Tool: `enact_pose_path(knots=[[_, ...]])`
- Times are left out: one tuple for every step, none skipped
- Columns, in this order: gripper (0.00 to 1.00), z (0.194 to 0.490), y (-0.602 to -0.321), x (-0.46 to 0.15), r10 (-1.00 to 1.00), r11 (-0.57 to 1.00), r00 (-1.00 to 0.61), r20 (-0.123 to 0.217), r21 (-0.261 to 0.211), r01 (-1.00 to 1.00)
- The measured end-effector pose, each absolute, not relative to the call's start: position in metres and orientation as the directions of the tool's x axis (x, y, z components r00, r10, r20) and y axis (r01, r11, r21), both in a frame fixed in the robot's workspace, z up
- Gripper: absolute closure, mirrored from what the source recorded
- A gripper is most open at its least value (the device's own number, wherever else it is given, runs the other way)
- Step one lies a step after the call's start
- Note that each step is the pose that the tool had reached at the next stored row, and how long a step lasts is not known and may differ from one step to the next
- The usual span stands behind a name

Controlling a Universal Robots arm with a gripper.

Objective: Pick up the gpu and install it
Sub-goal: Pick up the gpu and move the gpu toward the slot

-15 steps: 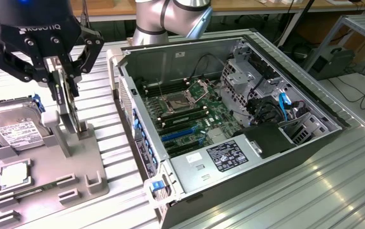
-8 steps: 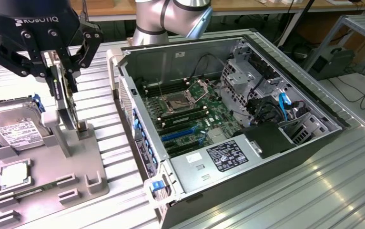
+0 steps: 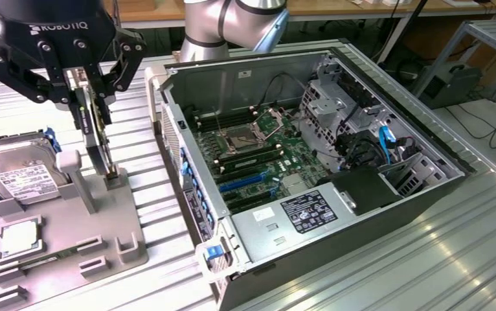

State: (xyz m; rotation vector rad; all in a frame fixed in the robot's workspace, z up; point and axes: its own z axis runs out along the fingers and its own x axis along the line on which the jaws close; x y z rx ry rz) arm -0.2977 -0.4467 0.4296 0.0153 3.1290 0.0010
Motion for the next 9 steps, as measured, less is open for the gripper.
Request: enact_pose_path(knots=[[0.7, 0.4296, -0.4467, -0.296, 0.01, 1.0, -1.0, -0.013, 0.001, 0.01], [0.7, 0.4296, -0.4467, -0.2944, 0.01, 1.0, -1.0, -0.013, 0.001, 0.01], [0.7, 0.4296, -0.4467, -0.2928, 0.01, 1.0, -1.0, -0.013, 0.001, 0.01], [0.7, 0.4296, -0.4467, -0.2911, 0.01, 1.0, -1.0, -0.013, 0.001, 0.01], [0.7, 0.4296, -0.4467, -0.2898, 0.01, 1.0, -1.0, -0.013, 0.001, 0.01], [0.7, 0.4296, -0.4467, -0.2888, 0.01, 1.0, -1.0, -0.014, 0.001, 0.01], [0.7, 0.4296, -0.4467, -0.2882, 0.009, 1.0, -1.0, -0.016, 0.001, 0.009], [0.7, 0.4295, -0.4467, -0.2878, 0.009, 1.0, -1.0, -0.021, 0.001, 0.009], [0.7, 0.4296, -0.4467, -0.2868, 0.009, 1.0, -0.999, -0.032, 0.001, 0.009]])
